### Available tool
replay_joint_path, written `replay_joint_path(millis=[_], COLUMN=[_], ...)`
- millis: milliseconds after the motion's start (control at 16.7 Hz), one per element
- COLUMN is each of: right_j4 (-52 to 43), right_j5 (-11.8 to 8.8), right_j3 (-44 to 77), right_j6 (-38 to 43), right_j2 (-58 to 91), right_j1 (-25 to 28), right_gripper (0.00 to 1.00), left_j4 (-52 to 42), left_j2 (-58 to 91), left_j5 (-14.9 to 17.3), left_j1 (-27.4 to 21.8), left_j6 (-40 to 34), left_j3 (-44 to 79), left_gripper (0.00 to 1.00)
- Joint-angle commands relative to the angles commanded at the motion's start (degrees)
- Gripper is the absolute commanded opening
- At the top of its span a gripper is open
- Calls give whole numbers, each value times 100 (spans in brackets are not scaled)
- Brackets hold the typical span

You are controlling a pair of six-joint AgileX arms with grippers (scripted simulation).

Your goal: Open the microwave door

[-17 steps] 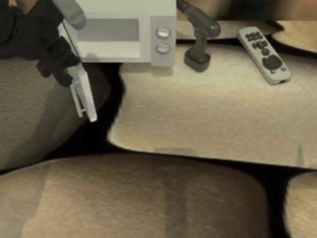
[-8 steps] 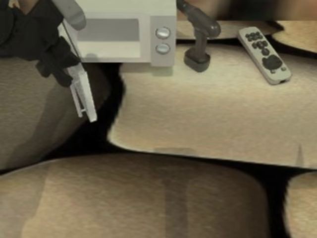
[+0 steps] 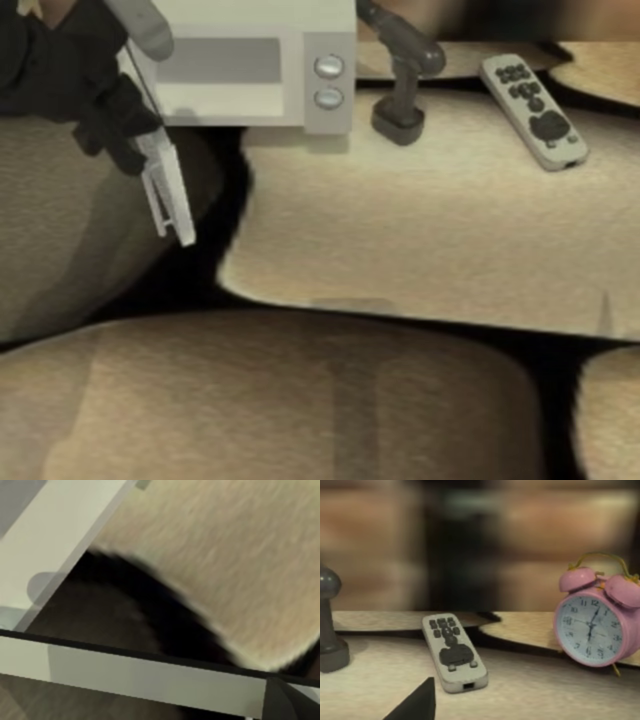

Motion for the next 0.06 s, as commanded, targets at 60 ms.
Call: replay_joint_path(millis=[60], right_j4=[0], right_j5=[0], right_j3=[0], right_j6=[0], right_j2=[0], right_j1=[0], right_gripper=[100], left_j4=[0], left_j2=[0], left_j5=[0], left_j1=[0], left_j6=[0], left_j3=[0], left_gripper=[0])
